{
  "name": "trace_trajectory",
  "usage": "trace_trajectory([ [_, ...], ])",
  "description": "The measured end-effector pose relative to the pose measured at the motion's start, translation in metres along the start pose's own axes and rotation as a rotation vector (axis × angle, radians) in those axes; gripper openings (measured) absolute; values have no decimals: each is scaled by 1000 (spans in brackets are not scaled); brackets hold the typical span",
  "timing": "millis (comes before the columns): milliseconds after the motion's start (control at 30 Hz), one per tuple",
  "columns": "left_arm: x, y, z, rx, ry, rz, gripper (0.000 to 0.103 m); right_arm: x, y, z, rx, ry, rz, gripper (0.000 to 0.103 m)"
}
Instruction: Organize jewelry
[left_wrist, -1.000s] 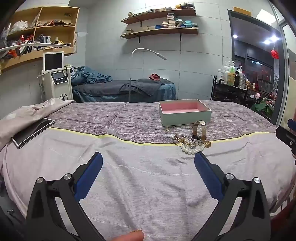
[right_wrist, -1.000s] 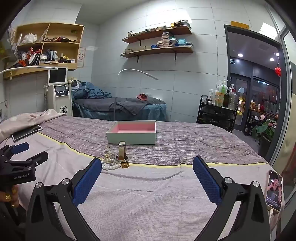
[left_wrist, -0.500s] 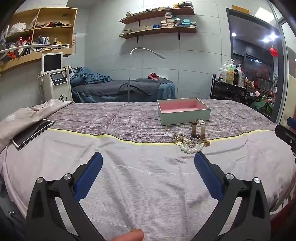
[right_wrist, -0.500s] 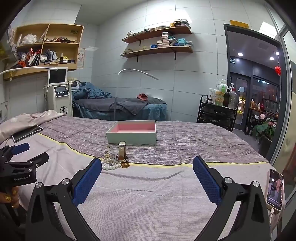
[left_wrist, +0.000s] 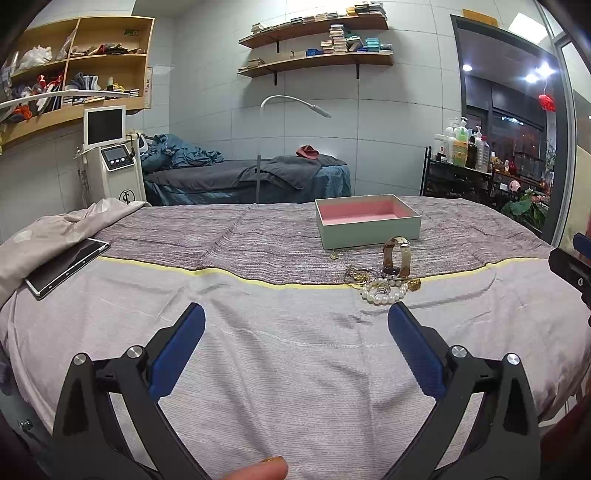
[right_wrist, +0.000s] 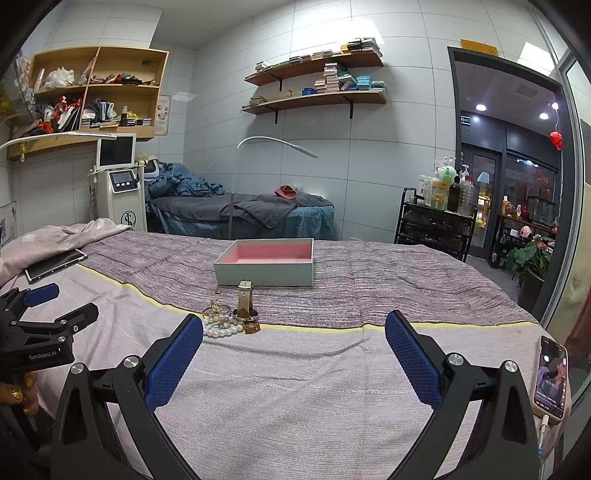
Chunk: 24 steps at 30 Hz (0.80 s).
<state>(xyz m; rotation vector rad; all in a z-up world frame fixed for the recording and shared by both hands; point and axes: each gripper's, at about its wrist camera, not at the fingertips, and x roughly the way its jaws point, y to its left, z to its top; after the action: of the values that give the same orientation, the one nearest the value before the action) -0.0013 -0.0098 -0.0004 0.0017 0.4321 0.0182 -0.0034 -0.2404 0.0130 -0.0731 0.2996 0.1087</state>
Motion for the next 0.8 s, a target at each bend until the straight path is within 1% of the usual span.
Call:
trace_trajectory([
  [800, 1, -3, -2, 2, 11, 6, 98, 1, 2, -1, 2, 9, 17, 97],
])
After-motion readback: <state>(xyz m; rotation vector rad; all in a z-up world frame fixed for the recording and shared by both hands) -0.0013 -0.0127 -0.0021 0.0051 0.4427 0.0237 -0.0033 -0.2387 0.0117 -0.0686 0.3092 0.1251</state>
